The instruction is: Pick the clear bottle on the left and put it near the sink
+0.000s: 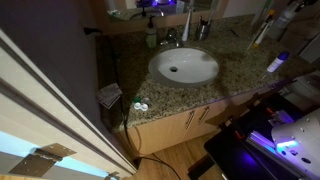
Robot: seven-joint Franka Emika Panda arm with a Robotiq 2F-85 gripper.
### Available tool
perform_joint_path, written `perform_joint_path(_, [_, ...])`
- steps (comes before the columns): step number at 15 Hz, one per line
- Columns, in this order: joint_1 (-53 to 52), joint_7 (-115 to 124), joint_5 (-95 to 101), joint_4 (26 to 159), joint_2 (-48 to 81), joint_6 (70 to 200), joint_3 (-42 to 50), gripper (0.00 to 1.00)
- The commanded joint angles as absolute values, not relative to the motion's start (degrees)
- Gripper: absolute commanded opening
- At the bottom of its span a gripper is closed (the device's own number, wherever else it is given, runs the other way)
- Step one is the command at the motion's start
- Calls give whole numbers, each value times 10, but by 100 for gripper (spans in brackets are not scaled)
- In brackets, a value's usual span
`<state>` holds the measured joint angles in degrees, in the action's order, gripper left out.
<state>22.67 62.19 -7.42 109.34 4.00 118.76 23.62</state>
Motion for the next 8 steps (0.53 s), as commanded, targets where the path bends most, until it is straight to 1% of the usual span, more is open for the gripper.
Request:
perform_joint_path(1, [184, 602, -47, 1145, -29, 1184, 197, 38])
perform_joint_path(7, [117, 566, -84, 1200, -138, 1131, 118, 38])
perform_joint_path(8, [131, 596, -70, 1161, -83, 1144, 125, 63])
